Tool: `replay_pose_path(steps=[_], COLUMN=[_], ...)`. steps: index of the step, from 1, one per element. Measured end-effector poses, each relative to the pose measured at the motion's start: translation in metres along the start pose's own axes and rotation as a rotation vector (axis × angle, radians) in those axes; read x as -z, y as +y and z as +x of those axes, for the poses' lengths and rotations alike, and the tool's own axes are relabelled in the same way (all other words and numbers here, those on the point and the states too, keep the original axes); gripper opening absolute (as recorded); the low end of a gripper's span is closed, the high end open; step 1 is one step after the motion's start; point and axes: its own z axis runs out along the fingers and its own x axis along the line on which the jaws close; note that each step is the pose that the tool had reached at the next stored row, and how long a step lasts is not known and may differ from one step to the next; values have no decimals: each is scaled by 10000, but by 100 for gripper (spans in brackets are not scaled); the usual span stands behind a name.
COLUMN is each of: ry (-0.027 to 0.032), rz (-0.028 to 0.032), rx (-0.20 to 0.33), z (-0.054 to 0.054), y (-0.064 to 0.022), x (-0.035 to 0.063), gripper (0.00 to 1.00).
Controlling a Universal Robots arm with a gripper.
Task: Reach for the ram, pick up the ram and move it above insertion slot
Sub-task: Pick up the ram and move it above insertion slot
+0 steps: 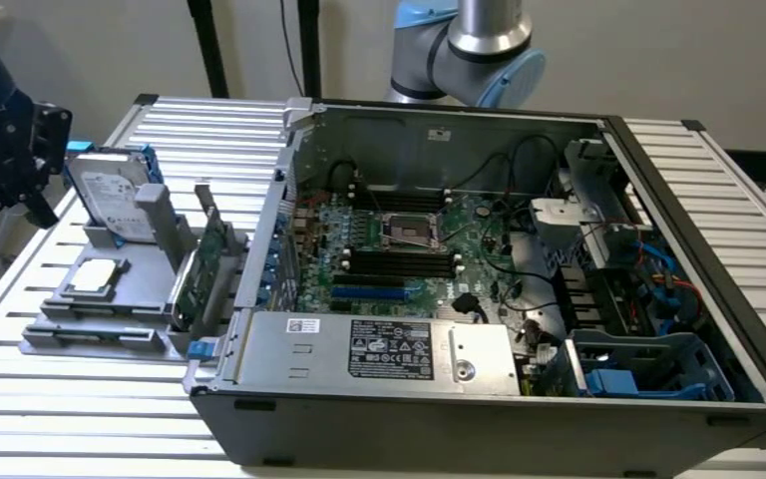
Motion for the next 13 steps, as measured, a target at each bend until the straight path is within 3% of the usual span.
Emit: replay_pose_path(steps=[5,13], ry=[9,-1], rz=[33,151], rx=[905,2348], z=[0,0], y=[0,0], x=[-1,-5], gripper=[11,11])
